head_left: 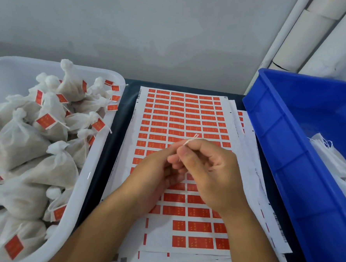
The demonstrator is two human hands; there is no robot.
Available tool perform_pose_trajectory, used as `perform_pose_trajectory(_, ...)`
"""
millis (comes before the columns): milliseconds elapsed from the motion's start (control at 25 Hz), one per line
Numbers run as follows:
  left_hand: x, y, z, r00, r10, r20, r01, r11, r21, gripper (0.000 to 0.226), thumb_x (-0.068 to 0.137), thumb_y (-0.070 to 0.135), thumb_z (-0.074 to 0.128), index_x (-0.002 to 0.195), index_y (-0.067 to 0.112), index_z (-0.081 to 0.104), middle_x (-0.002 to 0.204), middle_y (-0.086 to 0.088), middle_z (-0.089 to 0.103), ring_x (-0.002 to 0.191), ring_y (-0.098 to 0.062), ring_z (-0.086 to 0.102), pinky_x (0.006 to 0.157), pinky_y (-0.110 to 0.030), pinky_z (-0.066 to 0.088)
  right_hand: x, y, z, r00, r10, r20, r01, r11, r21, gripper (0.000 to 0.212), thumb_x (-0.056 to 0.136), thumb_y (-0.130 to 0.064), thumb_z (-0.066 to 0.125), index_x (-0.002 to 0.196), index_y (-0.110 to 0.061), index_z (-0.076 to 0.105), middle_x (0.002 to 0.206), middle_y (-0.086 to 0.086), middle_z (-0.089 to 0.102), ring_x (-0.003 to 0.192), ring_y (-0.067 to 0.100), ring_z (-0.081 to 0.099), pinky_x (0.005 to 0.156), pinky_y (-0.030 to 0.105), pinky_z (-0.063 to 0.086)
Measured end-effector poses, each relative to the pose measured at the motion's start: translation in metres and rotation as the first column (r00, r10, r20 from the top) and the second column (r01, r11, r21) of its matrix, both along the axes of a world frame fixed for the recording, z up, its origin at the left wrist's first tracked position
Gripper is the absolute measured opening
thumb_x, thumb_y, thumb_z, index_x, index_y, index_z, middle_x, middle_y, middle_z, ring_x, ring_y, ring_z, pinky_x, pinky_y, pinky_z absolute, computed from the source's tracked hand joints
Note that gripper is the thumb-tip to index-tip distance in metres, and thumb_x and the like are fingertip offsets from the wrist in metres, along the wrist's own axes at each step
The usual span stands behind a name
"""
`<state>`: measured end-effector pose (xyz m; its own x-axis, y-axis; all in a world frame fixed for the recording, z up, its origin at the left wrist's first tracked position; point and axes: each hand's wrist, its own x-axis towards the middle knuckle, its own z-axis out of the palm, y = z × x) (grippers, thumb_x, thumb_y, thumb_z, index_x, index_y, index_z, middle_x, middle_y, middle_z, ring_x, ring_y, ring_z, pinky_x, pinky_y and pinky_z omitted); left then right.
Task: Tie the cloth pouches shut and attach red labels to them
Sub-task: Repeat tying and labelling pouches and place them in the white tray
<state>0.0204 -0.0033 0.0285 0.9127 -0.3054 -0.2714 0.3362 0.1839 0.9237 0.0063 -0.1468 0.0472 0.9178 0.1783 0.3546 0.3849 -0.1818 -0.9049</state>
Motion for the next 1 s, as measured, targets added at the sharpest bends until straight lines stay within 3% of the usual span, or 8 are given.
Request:
perform_pose_trajectory(160,0.003,0.013,0.004,0.976,0.020,-0.219,-0.098,0.931,-0.352,0.039,0.104,0.038,0.048,0.112,0.016,0.079,0.123,-0.012,0.073,0.119,-0.025,0.068,0.105,-0.037,0.053,0.003,0.005,-0.011,0.996,0.034,-0.088,-0.046,0.988,-0.147,0.019,0.102,-0.034,0.060,0.113,-0.027,0.075,0.094,-0.017,0.077,0.092,0.007,0.075,0.077,0.026,0.063)
perform_pose_trajectory(240,0.004,0.015,0.007,0.961,0.016,-0.277,-0.144,0.882,-0.449,0.039,0.102,0.033,0.050,0.113,0.009,0.078,0.119,-0.009,0.071,0.116,-0.023,0.061,0.103,-0.036,0.044,0.005,0.005,-0.015,0.993,0.034,-0.110,-0.053,0.982,-0.181,0.020,0.101,-0.038,0.060,0.112,-0.029,0.075,0.094,-0.018,0.077,0.091,0.007,0.075,0.078,0.027,0.064)
perform_pose_trajectory(360,0.005,0.017,0.010,0.959,0.038,-0.283,-0.178,0.852,-0.492,0.034,0.098,0.033,0.051,0.108,0.009,0.073,0.111,-0.008,0.066,0.104,-0.023,0.054,0.088,-0.034,0.044,0.008,0.003,-0.016,0.990,0.041,-0.136,-0.066,0.980,-0.186,0.017,0.101,-0.036,0.061,0.110,-0.031,0.075,0.092,-0.018,0.076,0.088,0.007,0.075,0.074,0.022,0.062)
perform_pose_trajectory(520,0.007,0.022,0.011,0.961,0.084,-0.264,-0.206,0.854,-0.478,0.025,0.094,0.030,0.052,0.084,0.015,0.068,0.118,-0.011,0.066,0.117,-0.027,0.059,0.116,-0.043,0.040,0.010,0.006,-0.018,0.984,-0.006,-0.178,-0.022,0.988,-0.152,0.008,0.102,-0.034,0.061,0.108,-0.038,0.065,0.087,-0.016,0.076,0.078,0.009,0.075,0.065,0.018,0.059)
perform_pose_trajectory(600,0.005,0.021,0.010,0.976,0.123,-0.179,-0.187,0.896,-0.403,0.033,0.096,0.029,0.046,0.078,0.015,0.071,0.118,-0.009,0.072,0.120,-0.026,0.066,0.109,-0.044,0.048,0.011,0.005,-0.019,0.982,-0.039,-0.184,0.014,0.991,-0.133,0.006,0.102,-0.034,0.061,0.105,-0.037,0.064,0.087,-0.015,0.076,0.078,0.009,0.075,0.066,0.018,0.059)
perform_pose_trajectory(680,0.005,0.019,0.009,0.977,0.201,-0.067,-0.211,0.953,-0.220,0.044,0.105,0.030,0.035,0.097,0.015,0.076,0.111,-0.004,0.077,0.109,-0.020,0.072,0.094,-0.037,0.055,0.013,0.002,-0.018,0.977,-0.063,-0.202,0.043,0.994,-0.100,0.005,0.101,-0.035,0.060,0.105,-0.035,0.064,0.087,-0.015,0.076,0.078,0.009,0.075,0.066,0.016,0.057)
perform_pose_trajectory(800,0.003,0.017,0.009,0.979,0.200,0.047,-0.204,0.970,0.132,0.046,0.108,0.051,0.031,0.119,0.030,0.070,0.109,0.003,0.077,0.104,-0.019,0.074,0.097,-0.040,0.055,0.014,0.001,-0.017,0.969,-0.102,-0.224,0.095,0.995,-0.041,0.008,0.101,-0.038,0.058,0.105,-0.033,0.063,0.086,-0.013,0.076,0.073,0.011,0.074,0.063,0.016,0.057)
perform_pose_trajectory(1000,-0.002,0.016,0.012,0.983,-0.027,0.180,-0.065,0.871,0.487,0.051,0.089,0.080,0.023,0.100,0.053,0.065,0.099,0.024,0.074,0.092,-0.002,0.073,0.077,-0.019,0.048,0.013,-0.003,-0.012,0.980,-0.160,-0.121,0.157,0.987,-0.034,0.004,0.102,-0.035,0.059,0.104,-0.035,0.062,0.089,-0.017,0.073,0.077,0.010,0.072,0.063,0.015,0.056)
